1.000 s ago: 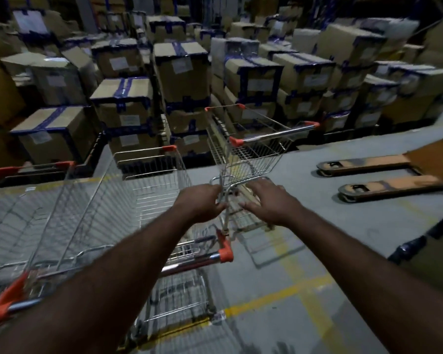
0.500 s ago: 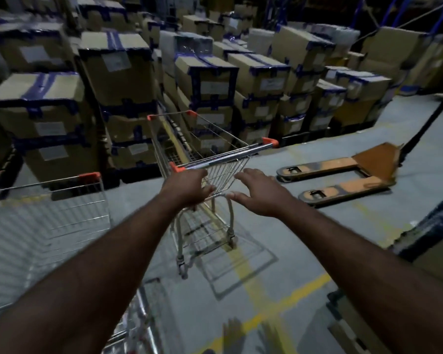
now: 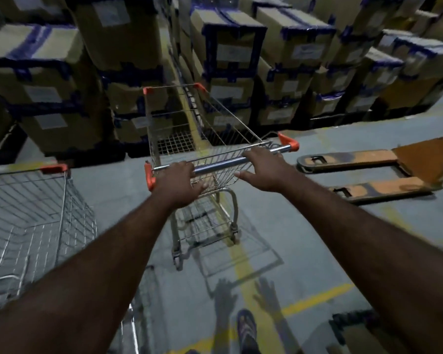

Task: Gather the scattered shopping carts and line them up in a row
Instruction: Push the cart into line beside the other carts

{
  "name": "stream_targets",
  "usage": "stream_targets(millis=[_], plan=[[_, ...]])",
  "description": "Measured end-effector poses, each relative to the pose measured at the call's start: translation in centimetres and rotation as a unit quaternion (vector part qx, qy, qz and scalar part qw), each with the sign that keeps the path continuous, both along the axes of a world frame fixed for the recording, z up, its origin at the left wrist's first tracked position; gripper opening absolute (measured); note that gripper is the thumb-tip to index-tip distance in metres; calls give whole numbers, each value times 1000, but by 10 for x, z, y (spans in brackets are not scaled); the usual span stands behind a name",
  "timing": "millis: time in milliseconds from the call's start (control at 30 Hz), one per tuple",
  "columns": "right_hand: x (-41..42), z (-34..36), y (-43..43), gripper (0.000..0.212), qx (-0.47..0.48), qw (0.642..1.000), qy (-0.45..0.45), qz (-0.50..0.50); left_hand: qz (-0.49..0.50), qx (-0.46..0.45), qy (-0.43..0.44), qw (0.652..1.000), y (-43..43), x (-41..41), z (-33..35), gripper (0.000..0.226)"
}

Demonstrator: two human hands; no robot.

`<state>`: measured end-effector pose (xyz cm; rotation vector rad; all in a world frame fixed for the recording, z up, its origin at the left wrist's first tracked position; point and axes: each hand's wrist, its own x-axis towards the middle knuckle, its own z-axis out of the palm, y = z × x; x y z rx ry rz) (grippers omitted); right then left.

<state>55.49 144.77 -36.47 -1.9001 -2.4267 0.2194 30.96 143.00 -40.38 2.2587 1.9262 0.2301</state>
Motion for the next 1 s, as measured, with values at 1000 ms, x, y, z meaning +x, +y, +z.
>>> stream_targets(millis=[1000], plan=[[14,-60,14,66,-22,996,36,76,141,-87,71,984,-32,-11,-9,112]])
